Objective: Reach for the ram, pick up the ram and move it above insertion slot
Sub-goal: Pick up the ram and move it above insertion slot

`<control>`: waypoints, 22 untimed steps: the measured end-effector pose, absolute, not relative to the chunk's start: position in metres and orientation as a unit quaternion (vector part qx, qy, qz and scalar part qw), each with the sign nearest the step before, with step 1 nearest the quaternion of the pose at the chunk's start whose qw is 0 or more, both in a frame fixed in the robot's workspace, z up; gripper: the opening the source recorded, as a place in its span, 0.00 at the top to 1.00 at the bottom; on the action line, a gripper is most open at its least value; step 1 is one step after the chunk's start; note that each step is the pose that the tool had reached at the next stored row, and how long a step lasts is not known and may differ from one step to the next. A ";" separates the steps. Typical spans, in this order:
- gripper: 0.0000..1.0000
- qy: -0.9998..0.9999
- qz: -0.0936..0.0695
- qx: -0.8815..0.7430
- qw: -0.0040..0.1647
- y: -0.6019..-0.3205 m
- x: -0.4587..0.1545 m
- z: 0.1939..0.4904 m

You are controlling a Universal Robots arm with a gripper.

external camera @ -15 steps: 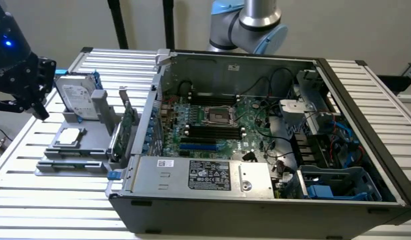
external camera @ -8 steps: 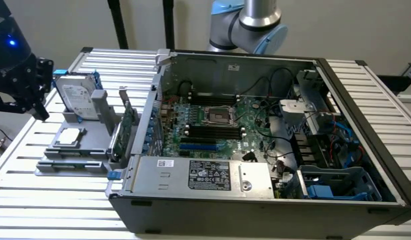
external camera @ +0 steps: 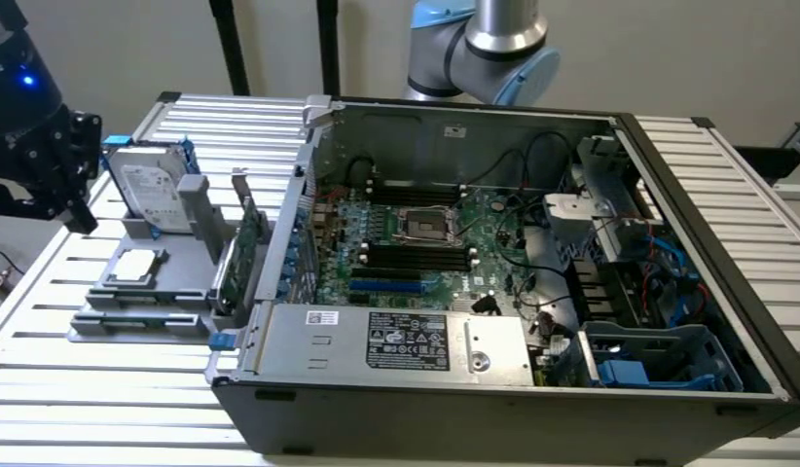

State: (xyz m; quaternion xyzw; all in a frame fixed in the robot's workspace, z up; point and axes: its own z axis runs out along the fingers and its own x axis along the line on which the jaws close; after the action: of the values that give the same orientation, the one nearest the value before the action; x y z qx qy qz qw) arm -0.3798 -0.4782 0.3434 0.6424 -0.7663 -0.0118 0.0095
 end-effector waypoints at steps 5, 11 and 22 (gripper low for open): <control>0.89 -0.765 -0.011 0.644 0.009 -0.477 -0.380 0.343; 0.70 -0.758 -0.008 0.652 0.006 -0.474 -0.380 0.343; 0.64 -0.737 -0.005 0.676 0.002 -0.473 -0.380 0.324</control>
State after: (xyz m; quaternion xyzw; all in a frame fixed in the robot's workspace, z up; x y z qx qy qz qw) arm -0.3798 -0.4727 0.3242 0.6756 -0.7372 -0.0050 0.0022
